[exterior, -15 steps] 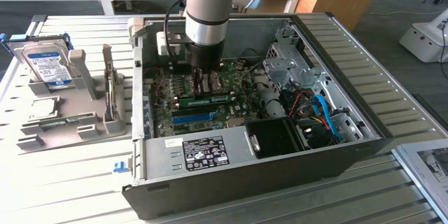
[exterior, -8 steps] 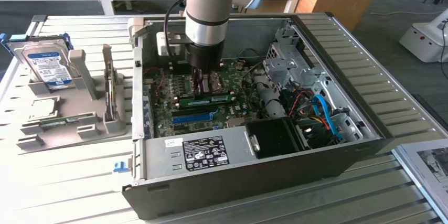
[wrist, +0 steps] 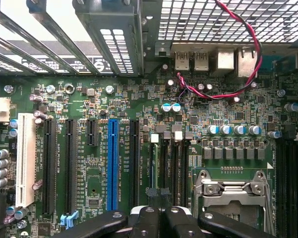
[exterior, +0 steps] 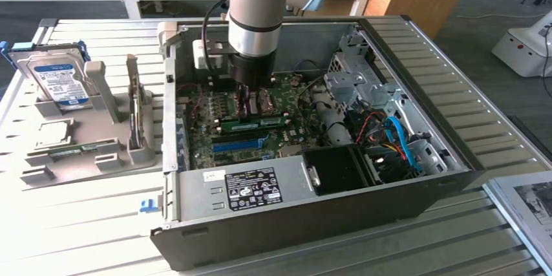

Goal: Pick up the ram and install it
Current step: 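Press down the ram until it locks into place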

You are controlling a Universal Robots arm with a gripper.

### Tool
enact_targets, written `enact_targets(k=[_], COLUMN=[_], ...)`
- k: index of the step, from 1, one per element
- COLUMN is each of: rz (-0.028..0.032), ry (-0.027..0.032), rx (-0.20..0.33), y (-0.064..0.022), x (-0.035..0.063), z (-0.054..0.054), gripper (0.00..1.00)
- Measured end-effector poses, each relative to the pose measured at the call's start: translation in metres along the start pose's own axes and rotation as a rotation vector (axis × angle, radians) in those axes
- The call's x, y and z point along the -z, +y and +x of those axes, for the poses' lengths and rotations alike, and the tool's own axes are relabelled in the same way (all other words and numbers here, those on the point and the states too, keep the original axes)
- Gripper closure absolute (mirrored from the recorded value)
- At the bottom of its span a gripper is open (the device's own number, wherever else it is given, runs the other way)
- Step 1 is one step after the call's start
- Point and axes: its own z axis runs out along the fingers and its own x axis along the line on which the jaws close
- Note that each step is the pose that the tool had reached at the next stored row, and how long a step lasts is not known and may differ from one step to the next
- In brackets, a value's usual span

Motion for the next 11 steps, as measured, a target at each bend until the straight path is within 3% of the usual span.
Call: enact_targets(k=[11], rz=[0.0001], ry=[0.0], rx=[0.0], y=[-0.0001], x=[-0.001], z=[0.0001], gripper=[0.89])
